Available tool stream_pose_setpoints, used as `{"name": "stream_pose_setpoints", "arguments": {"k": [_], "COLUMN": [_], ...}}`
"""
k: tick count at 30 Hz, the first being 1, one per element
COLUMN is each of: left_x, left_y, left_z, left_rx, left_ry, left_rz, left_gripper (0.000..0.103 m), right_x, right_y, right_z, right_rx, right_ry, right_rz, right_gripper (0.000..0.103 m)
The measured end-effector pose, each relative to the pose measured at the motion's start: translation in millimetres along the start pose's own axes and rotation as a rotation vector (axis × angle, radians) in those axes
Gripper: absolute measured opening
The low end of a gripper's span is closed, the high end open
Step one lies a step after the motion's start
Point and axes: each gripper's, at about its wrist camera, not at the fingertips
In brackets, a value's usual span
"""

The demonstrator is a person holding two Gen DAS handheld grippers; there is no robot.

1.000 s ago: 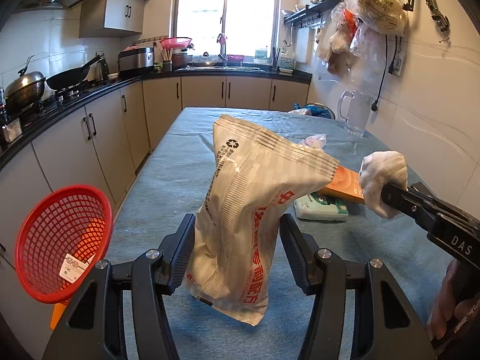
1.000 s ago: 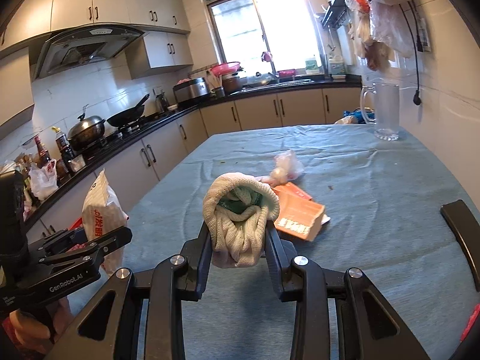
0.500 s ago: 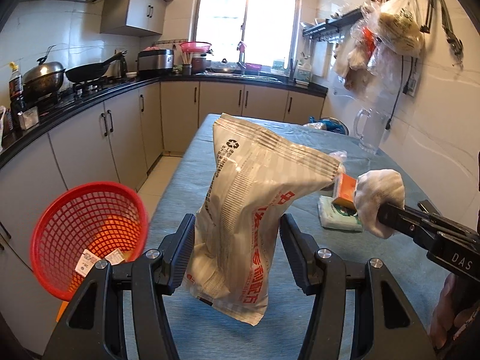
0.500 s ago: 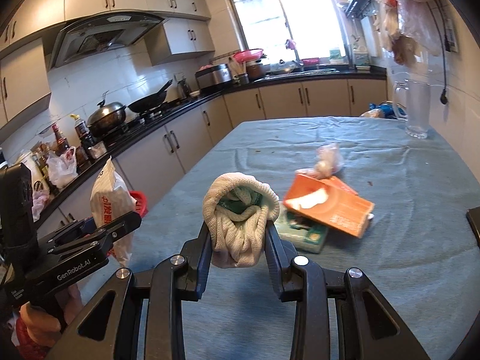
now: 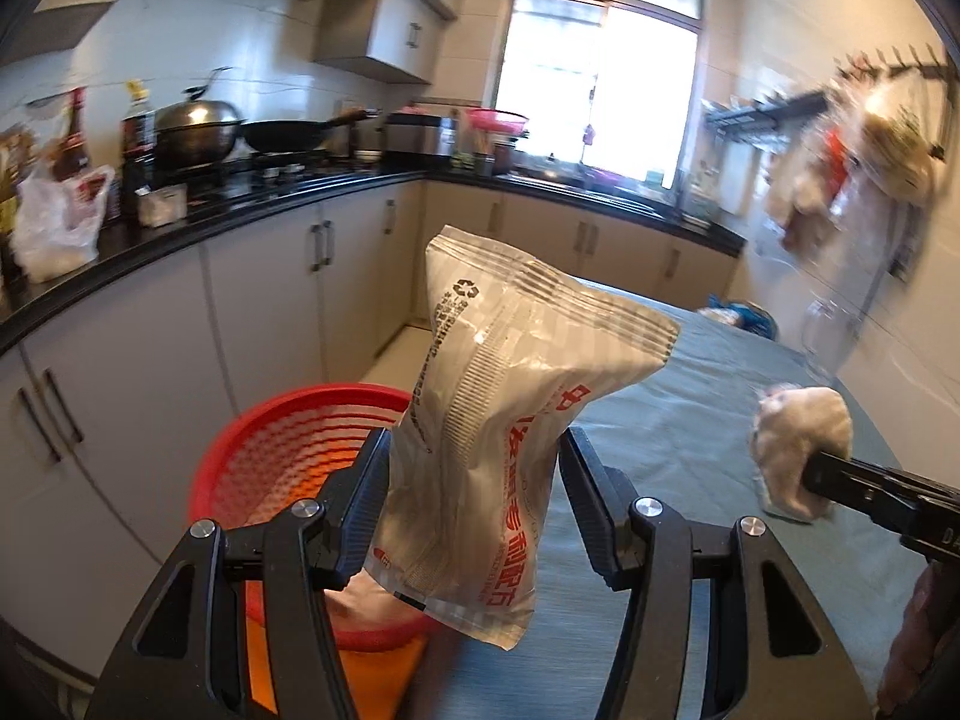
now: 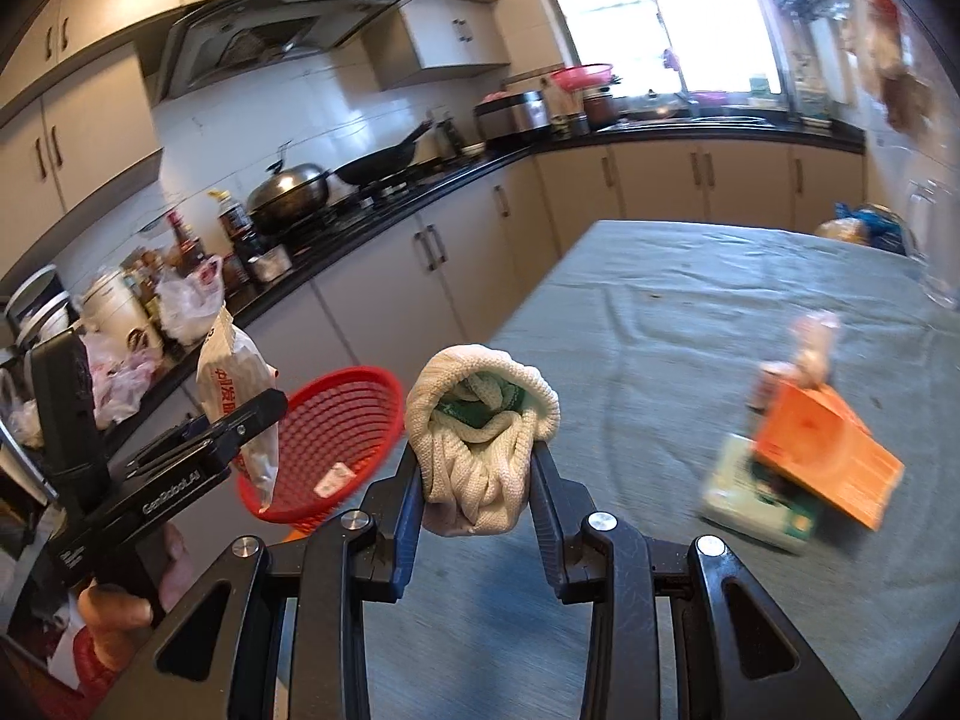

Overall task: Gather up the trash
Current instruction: 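Carry the white bag and the cloth bundle over the red basket, then open both tools to drop the bag and cloth bundle into the basket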

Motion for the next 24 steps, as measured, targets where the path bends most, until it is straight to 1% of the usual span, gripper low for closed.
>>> {"name": "stream_pose_setpoints", "arguments": {"k": [5,9,15,20,24], "left_x": [1,13,34,48,54], "left_y": [2,-3,-12,-19,-21], "left_z": [-45,-71,-84,-92,-99], "left_rx": [-0.070,-0.121,-0.149,-0.160,-0.168], "left_ry": [0.056,0.073,0.067,0.068,0.067], "left_rz": [-0.009,-0.051,-0.108,-0.139,-0.155], "left_gripper": [0.056,0.056,0.056,0.056,0.056], "right_x": [26,50,96,128,148], "right_y": [11,14,16,14,9], "right_z": [-30,-48,-71,-82,-87], "right_rx": [-0.035,-0.043,-0.042,-0.033,-0.036], "right_ry": [0.060,0.105,0.163,0.175,0.166], "right_rz": [-0.042,-0.091,-0.193,-0.250,-0.283], "right_gripper": [0.036,0.036,0.037,0.038,0.039]}}
Point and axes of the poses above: each gripper's, at about its wrist camera, not at the fingertips, and x roughly the way its jaws point, z to its right, y to its top, and after that the axes turned 4 degrees about -y, right-handed
